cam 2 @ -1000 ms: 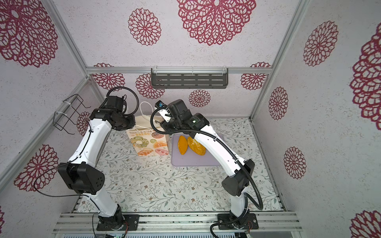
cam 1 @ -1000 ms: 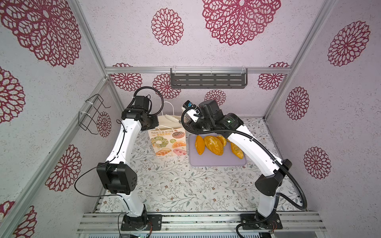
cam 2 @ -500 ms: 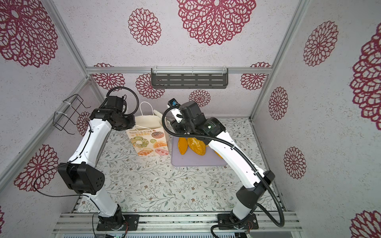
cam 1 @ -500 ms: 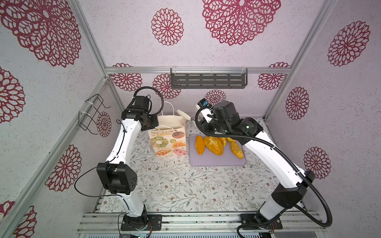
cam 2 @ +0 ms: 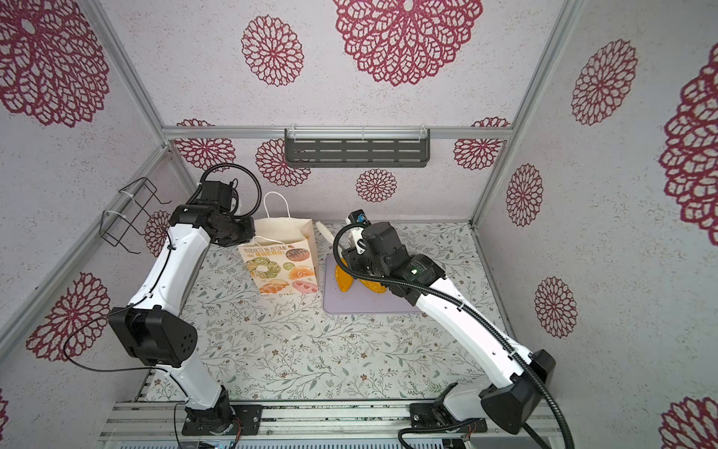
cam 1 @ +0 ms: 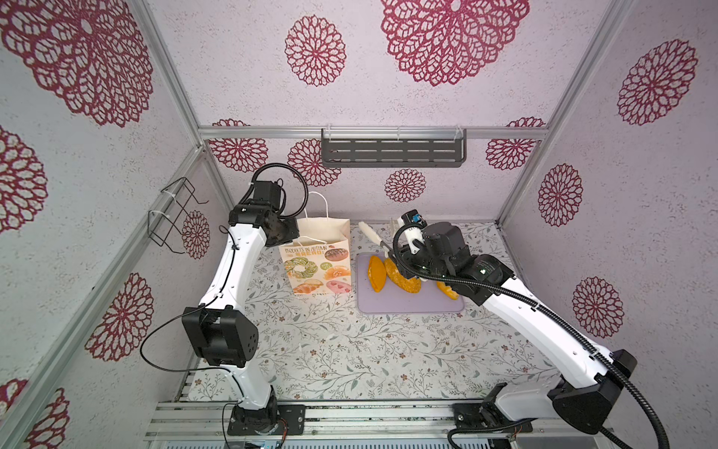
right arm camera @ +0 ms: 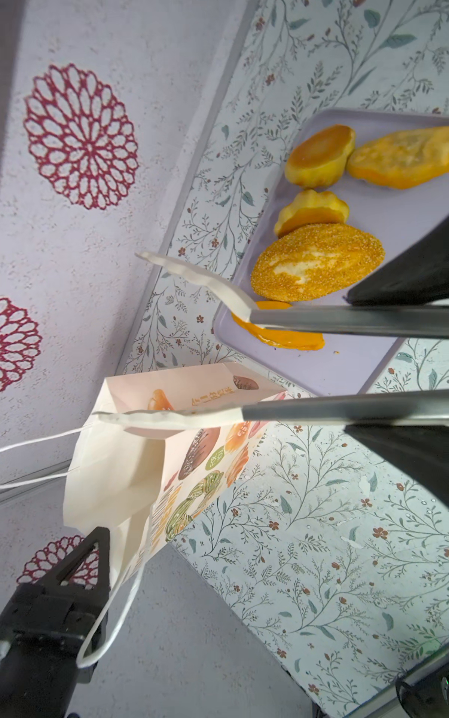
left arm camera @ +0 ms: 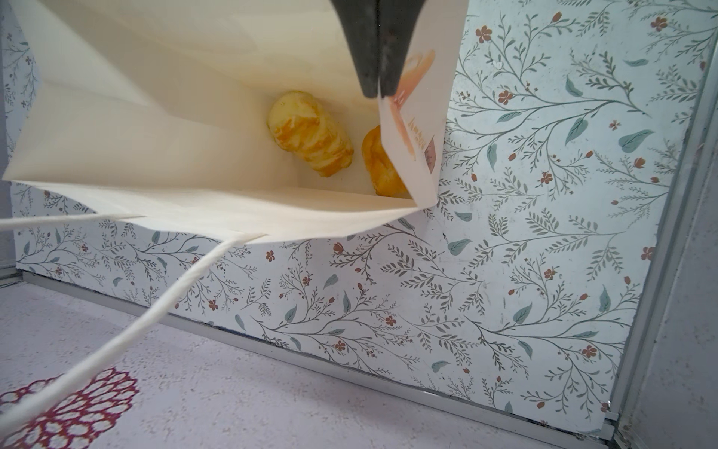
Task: Place the fake bread into the paper bag
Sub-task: 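Move the open tongs back over the tray with the right gripper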
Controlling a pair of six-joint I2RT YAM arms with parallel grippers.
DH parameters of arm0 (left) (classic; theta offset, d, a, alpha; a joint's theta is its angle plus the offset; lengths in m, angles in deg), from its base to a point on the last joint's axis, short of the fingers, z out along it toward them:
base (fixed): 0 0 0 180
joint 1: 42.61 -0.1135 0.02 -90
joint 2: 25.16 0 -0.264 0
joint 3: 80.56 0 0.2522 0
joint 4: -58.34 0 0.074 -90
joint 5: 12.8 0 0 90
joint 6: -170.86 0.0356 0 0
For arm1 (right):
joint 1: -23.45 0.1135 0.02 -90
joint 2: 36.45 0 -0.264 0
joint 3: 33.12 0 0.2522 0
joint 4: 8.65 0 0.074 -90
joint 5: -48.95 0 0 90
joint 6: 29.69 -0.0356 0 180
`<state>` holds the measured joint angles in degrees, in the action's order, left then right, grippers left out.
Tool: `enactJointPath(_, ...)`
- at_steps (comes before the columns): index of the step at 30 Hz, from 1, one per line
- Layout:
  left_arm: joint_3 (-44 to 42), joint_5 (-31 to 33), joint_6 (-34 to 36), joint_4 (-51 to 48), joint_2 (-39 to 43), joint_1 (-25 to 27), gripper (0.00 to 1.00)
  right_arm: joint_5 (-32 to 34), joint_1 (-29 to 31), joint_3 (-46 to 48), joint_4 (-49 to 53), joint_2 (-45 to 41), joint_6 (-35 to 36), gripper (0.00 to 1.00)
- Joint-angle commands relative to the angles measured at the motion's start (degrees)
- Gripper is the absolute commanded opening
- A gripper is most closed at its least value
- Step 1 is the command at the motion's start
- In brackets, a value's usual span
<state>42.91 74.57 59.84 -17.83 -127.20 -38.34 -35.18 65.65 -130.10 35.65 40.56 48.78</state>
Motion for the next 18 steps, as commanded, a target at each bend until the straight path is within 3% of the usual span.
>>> enactJointPath(1, -0.5, 0.0, 0.3, 0.7, 2.6, -0.1, 0.0, 1.8, -0.4, 2.9, -7.2, -3.8, -5.6, 0.48)
enactJointPath(18, 0.2, -2.2, -0.1, -0.1, 1.4, -0.3, 0.0, 1.6, -1.7, 13.2, -7.8, -6.4, -12.8, 0.48)
